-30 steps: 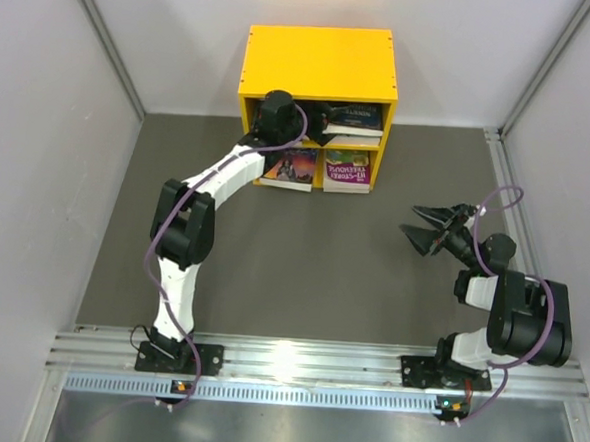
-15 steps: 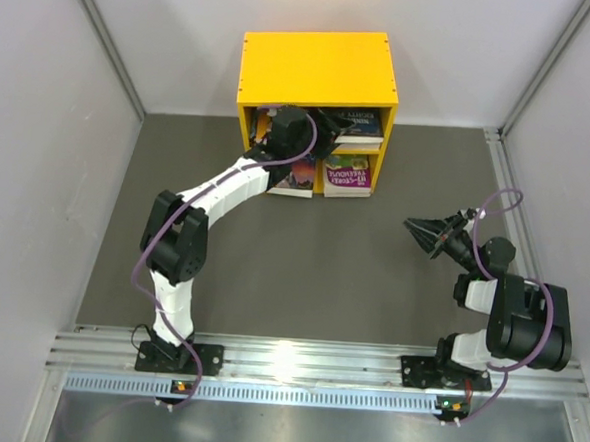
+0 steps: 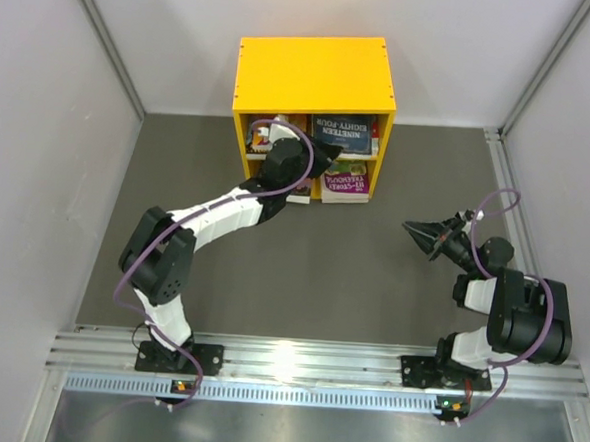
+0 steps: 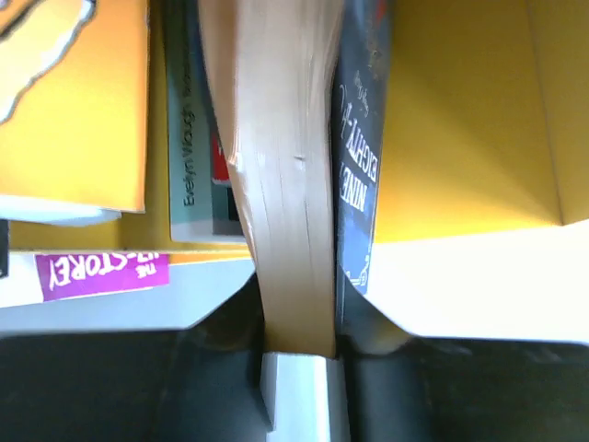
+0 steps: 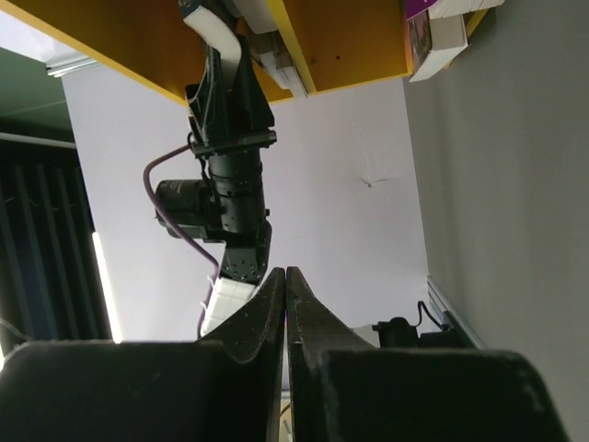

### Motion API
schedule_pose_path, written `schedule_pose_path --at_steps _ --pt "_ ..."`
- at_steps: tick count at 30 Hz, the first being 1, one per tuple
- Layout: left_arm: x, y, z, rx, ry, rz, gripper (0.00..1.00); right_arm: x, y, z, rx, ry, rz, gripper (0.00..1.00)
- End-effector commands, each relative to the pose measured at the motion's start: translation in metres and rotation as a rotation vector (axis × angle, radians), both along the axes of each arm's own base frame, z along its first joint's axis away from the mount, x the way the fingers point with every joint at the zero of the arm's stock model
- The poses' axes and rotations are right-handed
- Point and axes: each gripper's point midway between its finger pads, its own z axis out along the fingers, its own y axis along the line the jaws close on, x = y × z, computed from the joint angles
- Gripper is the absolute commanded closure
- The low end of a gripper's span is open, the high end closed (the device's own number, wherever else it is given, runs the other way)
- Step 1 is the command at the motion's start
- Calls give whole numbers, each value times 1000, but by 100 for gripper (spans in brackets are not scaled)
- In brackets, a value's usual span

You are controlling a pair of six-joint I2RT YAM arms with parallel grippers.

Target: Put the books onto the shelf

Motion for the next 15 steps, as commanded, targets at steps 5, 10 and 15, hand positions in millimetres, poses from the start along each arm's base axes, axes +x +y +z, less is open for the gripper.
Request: schedule_pose_path --at_steps 5,10,15 --pt "-8 -12 8 57 -94 -56 32 -7 0 17 -92 -243 -5 96" --pt "-19 -15 11 96 -95 -18 10 -6 0 16 -93 -242 -2 95" --pt "-24 -13 10 98 -87 -9 19 -7 0 15 -93 -239 1 95"
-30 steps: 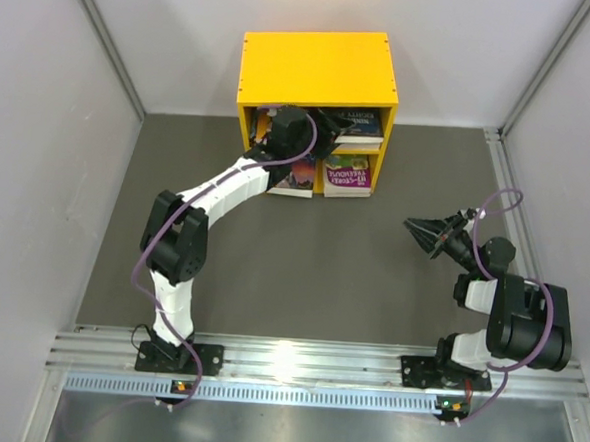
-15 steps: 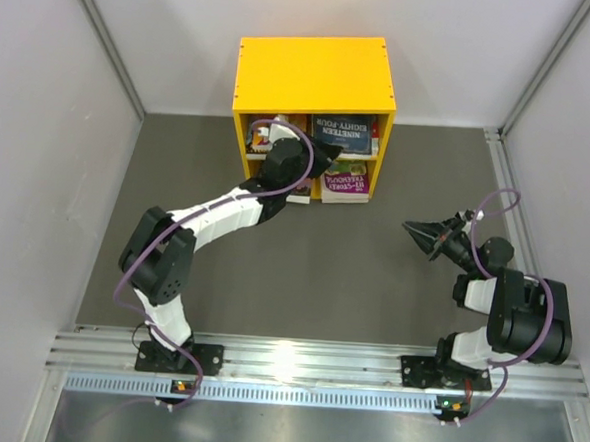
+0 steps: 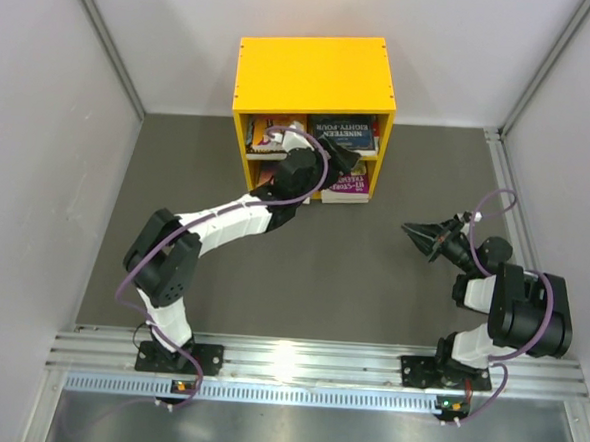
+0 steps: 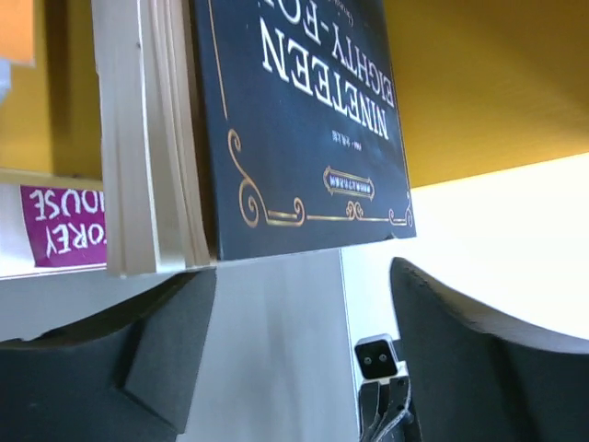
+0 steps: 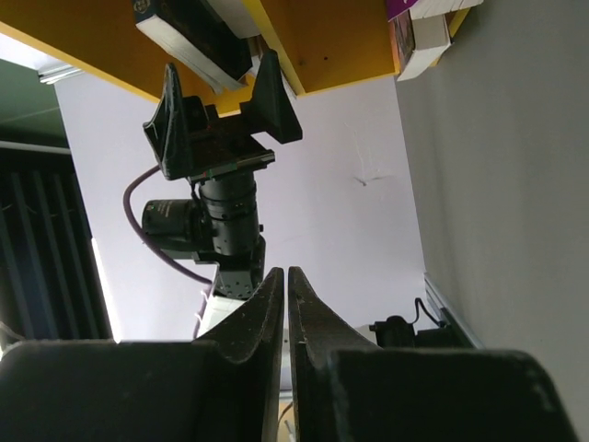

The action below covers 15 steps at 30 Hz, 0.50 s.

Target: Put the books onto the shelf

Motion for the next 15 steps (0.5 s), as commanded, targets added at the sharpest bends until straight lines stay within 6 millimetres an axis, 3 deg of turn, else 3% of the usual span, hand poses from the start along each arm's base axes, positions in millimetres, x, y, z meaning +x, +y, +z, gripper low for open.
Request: schedule_pose_path --at_steps 1,6,7,8,9,11,12,15 --pt "-3 11 30 -13 -59 38 21 -9 0 28 -88 -271 -2 95" --pt "-17 11 53 -15 -110 30 29 -11 1 27 -92 -275 0 95" --pt "-26 14 69 -10 -138 27 45 -11 1 27 -93 -275 -1 97" --pt "-28 15 75 -18 -146 28 45 -11 1 27 -93 -275 -1 97" --pt "-31 16 75 -9 -141 25 67 -11 1 27 -96 -279 0 98" --pt "-39 21 80 -1 -151 21 83 -12 1 30 -99 -292 -3 100" --pt "-42 23 72 31 -130 22 99 -12 1 31 -101 -298 -8 100" --pt "-49 41 61 106 -97 58 100 -12 3 42 -111 -347 -23 100"
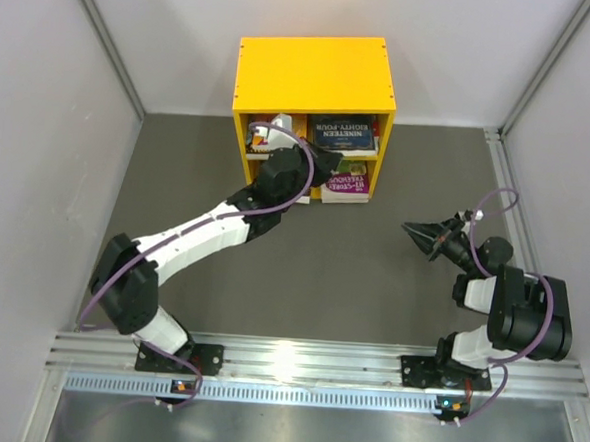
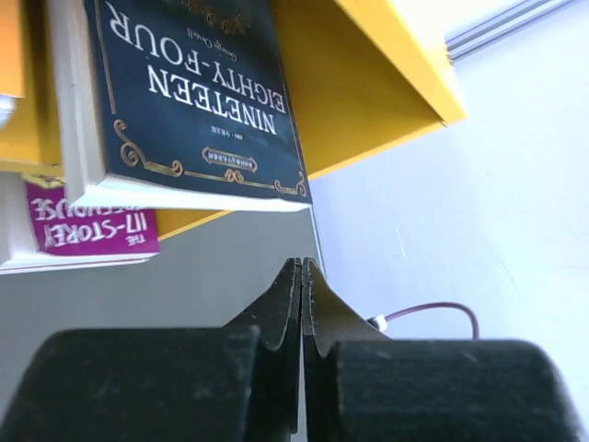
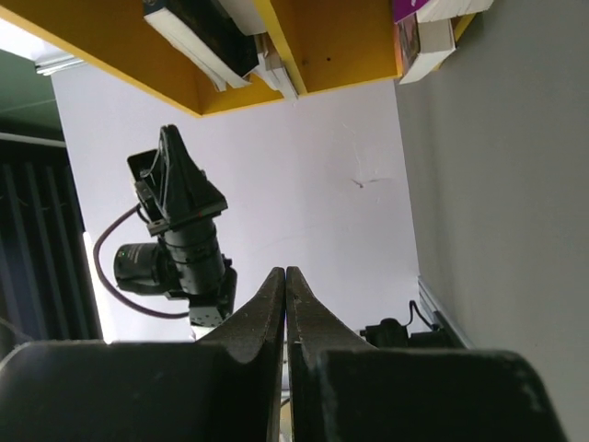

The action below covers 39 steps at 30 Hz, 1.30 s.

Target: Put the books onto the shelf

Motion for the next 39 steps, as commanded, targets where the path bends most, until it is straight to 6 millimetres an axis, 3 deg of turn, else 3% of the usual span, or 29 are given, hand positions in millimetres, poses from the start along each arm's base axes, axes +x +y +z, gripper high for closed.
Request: schedule_pose_path --at_steps 1,2,3,5,6,7,9,10,12,13,14,15,16,17,18,22,28,39 --pt "-14 27 -15 109 21 48 100 -10 4 44 -96 -336 -24 100" --pt "-19 34 -8 106 7 60 100 -9 9 55 -97 -376 -22 100" --pt "-24 40 -21 138 17 57 100 -7 13 60 -97 -388 -17 100" --pt "-36 52 -12 133 -7 58 100 1 27 72 -97 -411 -1 100" --pt "-42 59 -24 157 8 62 100 4 34 76 -100 -418 8 100" --pt "-50 69 -16 151 -3 69 100 8 47 81 -97 -408 42 100" --pt "-59 85 -29 182 21 97 100 17 63 87 -116 -431 46 100" --pt "-69 97 -23 180 16 105 100 20 70 90 -121 -436 51 100" --pt "-80 111 -27 199 20 119 100 33 87 98 -118 -453 62 100" --pt "-89 123 -14 175 -7 134 100 38 93 101 -112 -454 68 100" --pt "-96 131 -20 198 11 139 100 48 103 104 -94 -451 75 100" --pt "-102 139 -25 213 17 149 100 54 109 105 -85 -451 78 100" --pt "-109 151 -13 194 -4 169 100 63 115 96 -79 -425 87 100" --pt "-116 159 -20 220 17 176 100 70 124 105 -61 -441 94 100" --pt "-123 169 -12 205 0 188 100 74 130 105 -53 -439 102 100" --pt "-140 193 -14 230 11 222 100 101 153 97 -34 -428 117 100" --pt "-157 212 -23 245 33 235 100 128 157 95 30 -436 84 100" --pt "-166 218 -48 274 88 225 100 164 146 110 165 -453 14 100"
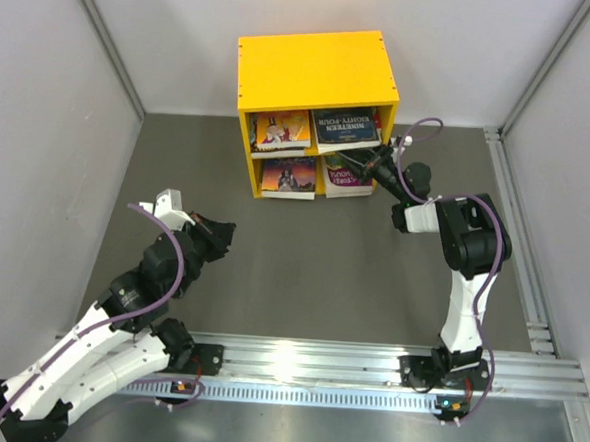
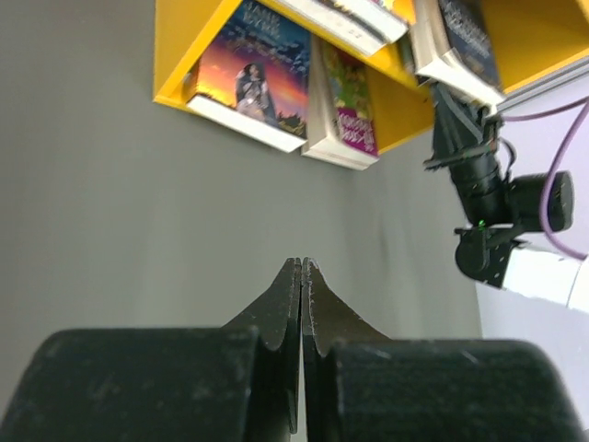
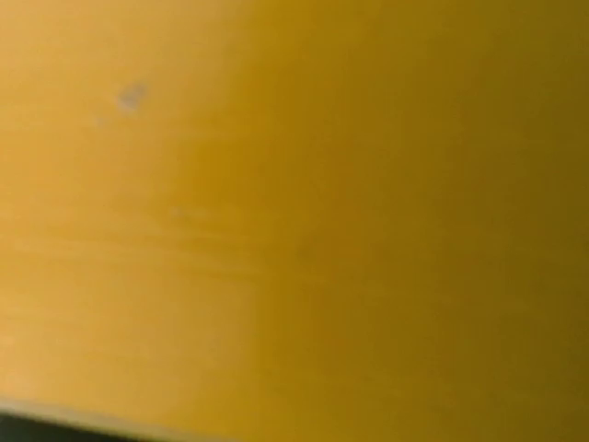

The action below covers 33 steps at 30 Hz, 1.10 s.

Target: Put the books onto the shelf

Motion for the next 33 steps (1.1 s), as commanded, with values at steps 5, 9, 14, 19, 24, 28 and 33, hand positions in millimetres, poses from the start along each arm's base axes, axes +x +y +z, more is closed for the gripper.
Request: schedule_pose_path --at_steps 5,9,14,19,24,28,33 --pt "-5 5 -23 19 48 11 100 2 -14 67 135 -247 -45 100" --pt "-8 12 -33 63 72 26 100 -27 -25 41 64 -213 -39 100" --pt "-9 27 -33 132 72 65 100 -90 -55 5 -76 -192 -37 100" --pt "-13 42 -24 186 60 98 100 -170 -64 16 -175 -312 32 87" --pt "-17 63 -10 223 38 162 85 -213 -70 46 -555 -524 20 47" --pt "-22 77 10 240 4 194 49 -224 -120 93 -980 -624 -296 17" --pt "-30 98 25 270 -11 253 10 -262 -155 137 -1120 -697 -440 6"
